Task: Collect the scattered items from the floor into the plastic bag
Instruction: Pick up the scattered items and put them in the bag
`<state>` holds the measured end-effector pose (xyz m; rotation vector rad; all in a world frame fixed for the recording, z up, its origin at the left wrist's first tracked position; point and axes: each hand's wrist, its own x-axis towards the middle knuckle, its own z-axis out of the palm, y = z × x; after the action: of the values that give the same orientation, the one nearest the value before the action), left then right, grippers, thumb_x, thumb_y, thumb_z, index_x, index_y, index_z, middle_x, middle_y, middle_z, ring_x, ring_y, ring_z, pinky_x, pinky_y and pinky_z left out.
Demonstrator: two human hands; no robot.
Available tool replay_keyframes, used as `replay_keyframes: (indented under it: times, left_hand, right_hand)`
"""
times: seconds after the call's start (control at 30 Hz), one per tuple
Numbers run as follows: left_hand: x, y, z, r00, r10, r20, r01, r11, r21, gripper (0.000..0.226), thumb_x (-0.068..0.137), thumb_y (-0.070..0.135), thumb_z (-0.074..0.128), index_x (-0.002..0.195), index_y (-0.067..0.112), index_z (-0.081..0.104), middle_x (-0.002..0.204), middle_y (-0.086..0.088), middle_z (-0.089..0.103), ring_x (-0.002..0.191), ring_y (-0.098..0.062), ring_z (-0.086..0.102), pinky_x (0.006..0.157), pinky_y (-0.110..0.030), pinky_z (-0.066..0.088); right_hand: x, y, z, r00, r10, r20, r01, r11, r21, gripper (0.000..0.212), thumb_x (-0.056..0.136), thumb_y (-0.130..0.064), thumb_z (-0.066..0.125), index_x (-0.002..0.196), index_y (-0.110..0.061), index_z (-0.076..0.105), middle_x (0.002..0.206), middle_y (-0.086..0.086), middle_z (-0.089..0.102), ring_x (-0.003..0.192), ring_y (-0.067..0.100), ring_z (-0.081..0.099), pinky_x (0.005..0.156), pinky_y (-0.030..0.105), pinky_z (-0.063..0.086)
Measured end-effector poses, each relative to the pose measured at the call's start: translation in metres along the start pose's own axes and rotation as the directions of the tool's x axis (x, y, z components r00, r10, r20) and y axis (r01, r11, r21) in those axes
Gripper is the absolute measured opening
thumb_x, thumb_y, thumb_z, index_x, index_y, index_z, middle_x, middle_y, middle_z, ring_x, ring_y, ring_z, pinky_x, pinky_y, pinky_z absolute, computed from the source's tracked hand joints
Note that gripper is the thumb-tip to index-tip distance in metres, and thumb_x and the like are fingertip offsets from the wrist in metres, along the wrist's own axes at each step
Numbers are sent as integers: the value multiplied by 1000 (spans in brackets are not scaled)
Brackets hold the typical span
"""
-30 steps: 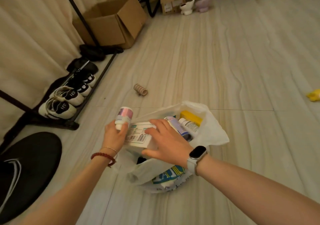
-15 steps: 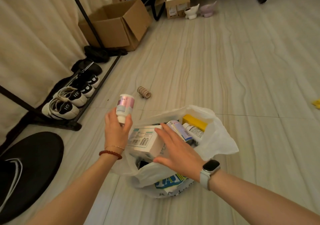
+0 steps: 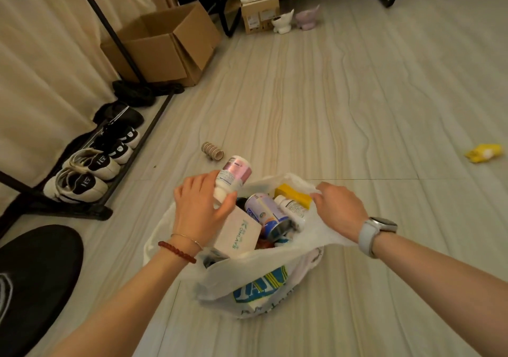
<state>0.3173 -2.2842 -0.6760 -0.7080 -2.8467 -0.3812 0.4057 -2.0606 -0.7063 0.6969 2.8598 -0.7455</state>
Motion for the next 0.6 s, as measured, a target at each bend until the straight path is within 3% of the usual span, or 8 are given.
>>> replay_keyframes:
  times: [0.1, 0.2, 0.27, 0.33, 0.43, 0.5, 0.53, 0.6]
  left_hand:
    - [2, 35, 0, 980, 169, 101, -171, 985, 11, 69, 72, 59, 28, 120, 17, 53, 107, -3, 61, 98, -23, 54, 84, -35, 36]
    - [-3, 61, 12, 923, 317, 219, -353, 924, 147, 56, 73, 56, 33, 103, 20, 65, 87, 2, 71, 82, -24, 63, 71, -38, 45]
    - [-7, 68, 21, 859, 367, 358, -446, 878, 172, 51, 81, 54, 32, 112, 26, 61, 101, 3, 69, 99, -25, 58, 81, -41, 37]
    - [-9, 68, 23, 817, 359, 452, -455, 882, 122, 39, 90, 50, 36, 117, 31, 57, 116, 7, 61, 116, -19, 44, 91, -36, 25]
    - [-10, 67, 19, 770, 369, 520, -453, 891, 39, 38, 92, 49, 34, 98, 31, 67, 109, 12, 64, 114, -11, 40, 94, -33, 22]
    - [-16, 64, 21, 724, 388, 570, -478, 878, 8, 44, 90, 55, 29, 102, 34, 66, 118, 14, 60, 117, -11, 40, 97, -35, 23]
    - [-19, 62, 23, 732, 391, 559, -473, 881, 3, 50, 87, 58, 23, 107, 36, 63, 125, 13, 56, 120, -12, 39, 99, -36, 23]
    - [-22, 61, 25, 829, 360, 429, -401, 916, 6, 64, 79, 58, 9, 116, 35, 57, 133, 10, 50, 125, -13, 39, 102, -35, 24]
  right_hand:
    - [1, 5, -7, 992, -17, -124, 31, 993, 110, 29, 96, -27, 37, 103, -6, 56, 104, 20, 66, 96, 39, 59, 72, 38, 42]
    - [0, 10, -9, 987, 7, -163, 27, 977, 210, 27, 94, -24, 40, 98, -3, 58, 102, 22, 66, 96, 41, 58, 77, 41, 46]
    - [-3, 11, -9, 988, 1, -156, 38, 968, 247, 27, 94, -23, 41, 97, -3, 58, 101, 20, 67, 95, 40, 58, 80, 43, 47]
    - [-5, 12, -10, 990, -10, -139, 48, 963, 267, 26, 94, -24, 41, 96, -4, 57, 99, 17, 67, 94, 37, 58, 80, 44, 48]
    - [-7, 16, -12, 992, -9, -125, 49, 944, 326, 24, 93, -23, 44, 95, -4, 58, 96, 15, 67, 93, 33, 58, 79, 41, 47]
    - [-9, 16, -14, 993, -13, -119, 55, 934, 354, 23, 93, -23, 46, 95, -4, 59, 96, 14, 66, 94, 31, 58, 79, 38, 46]
    - [-10, 16, -15, 993, -27, -118, 67, 933, 355, 23, 93, -23, 47, 97, -4, 59, 97, 14, 66, 95, 31, 57, 79, 37, 45]
    - [-12, 16, -17, 990, -56, -130, 99, 931, 351, 21, 93, -21, 46, 99, -5, 58, 97, 13, 66, 95, 29, 57, 79, 36, 44]
